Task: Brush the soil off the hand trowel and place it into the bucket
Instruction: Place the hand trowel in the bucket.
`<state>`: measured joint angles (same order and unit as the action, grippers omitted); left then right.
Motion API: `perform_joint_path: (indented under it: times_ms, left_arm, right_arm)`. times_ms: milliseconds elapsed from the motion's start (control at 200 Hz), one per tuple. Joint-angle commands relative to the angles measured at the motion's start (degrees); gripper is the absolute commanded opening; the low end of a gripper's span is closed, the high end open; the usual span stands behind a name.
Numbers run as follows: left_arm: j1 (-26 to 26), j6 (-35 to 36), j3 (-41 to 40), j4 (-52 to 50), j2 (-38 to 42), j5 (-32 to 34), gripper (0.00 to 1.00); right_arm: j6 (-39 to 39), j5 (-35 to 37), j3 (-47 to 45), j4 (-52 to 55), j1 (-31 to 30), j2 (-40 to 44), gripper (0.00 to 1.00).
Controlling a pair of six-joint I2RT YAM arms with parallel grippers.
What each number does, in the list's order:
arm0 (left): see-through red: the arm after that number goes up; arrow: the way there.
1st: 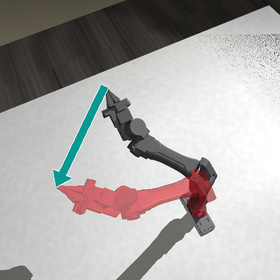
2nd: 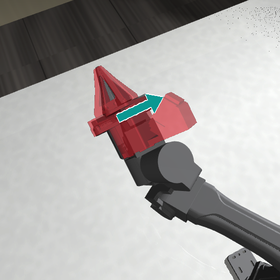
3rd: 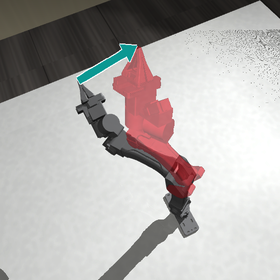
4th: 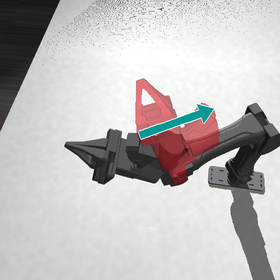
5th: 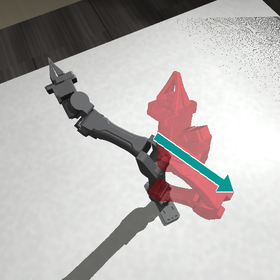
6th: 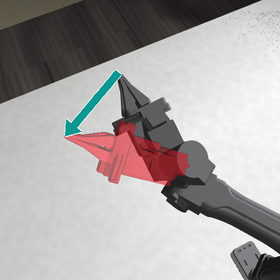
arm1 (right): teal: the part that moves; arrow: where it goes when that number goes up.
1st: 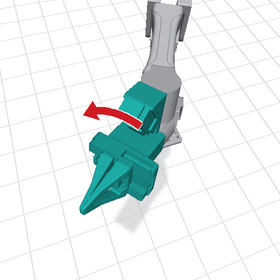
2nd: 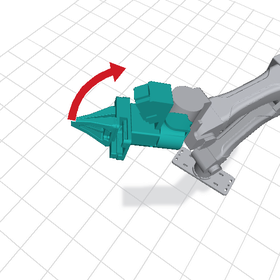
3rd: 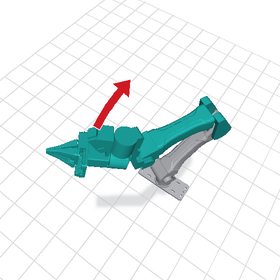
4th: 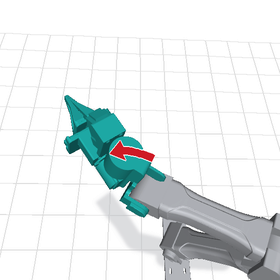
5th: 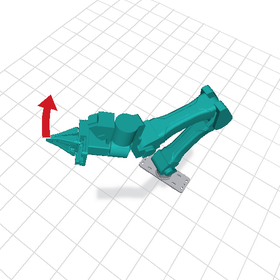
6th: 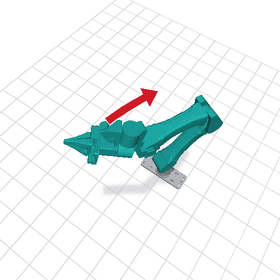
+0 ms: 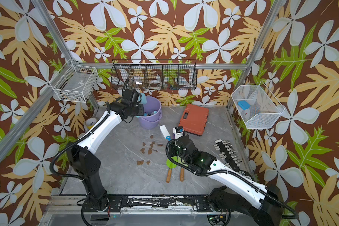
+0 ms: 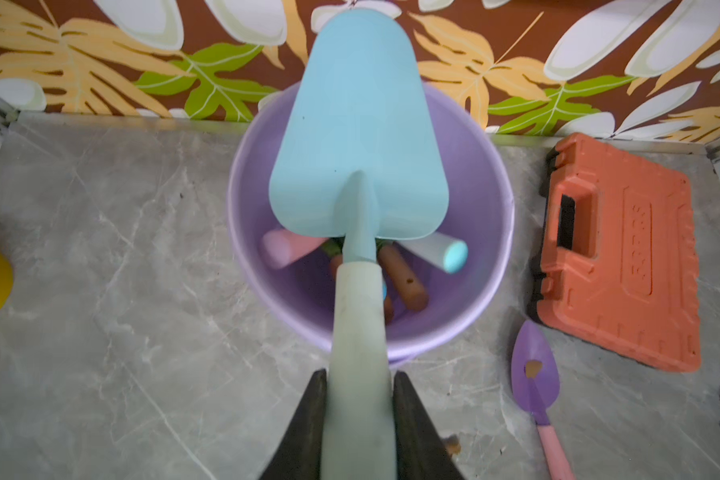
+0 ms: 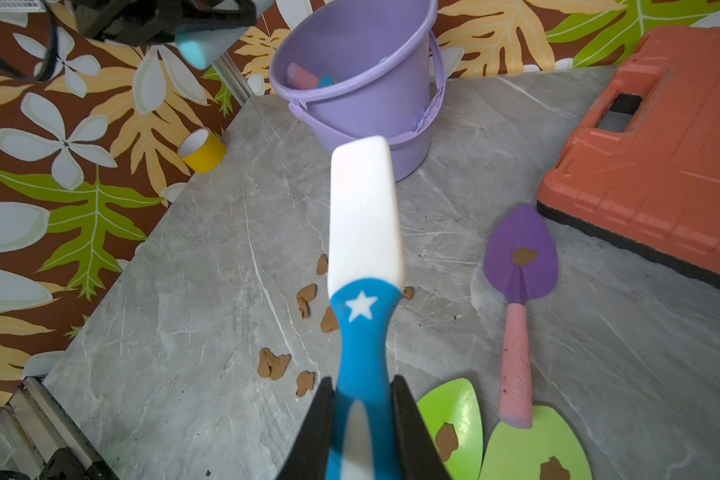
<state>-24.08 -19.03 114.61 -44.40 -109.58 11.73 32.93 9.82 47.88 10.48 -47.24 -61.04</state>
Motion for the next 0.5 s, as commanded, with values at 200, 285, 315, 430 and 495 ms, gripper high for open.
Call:
perform_joint_path:
  times_ms: [200,285,315,430,495]
  left_arm:
    - [1.11,1.31,24.4,-10.46,-18.58,-1.63,0.24]
    - [1.57,0.53,20.74,-7.75,-17.35,-1.98,0.23]
    - [1.74,0.56,19.69,-6.98,-16.83,-1.92,0.26]
    - [2.19,0.27,16.76,-5.55,-15.08,-2.33,0.2]
    - [2.12,0.09,15.6,-6.15,-14.14,-3.75,0.02]
  right_arm:
    - [-1.02,0.43,-0.51,-1.66,1.44,1.14,0.0]
    - [-1.24,0.8,-0.46,-1.34,1.52,1.43,0.0]
    - [-1.16,0.81,-0.41,-1.27,1.63,1.39,0.0]
    - [-0.96,0.45,-0.36,-1.45,1.7,1.12,0.0]
    - [-0.72,0.11,-0.33,-1.58,1.63,0.99,0.0]
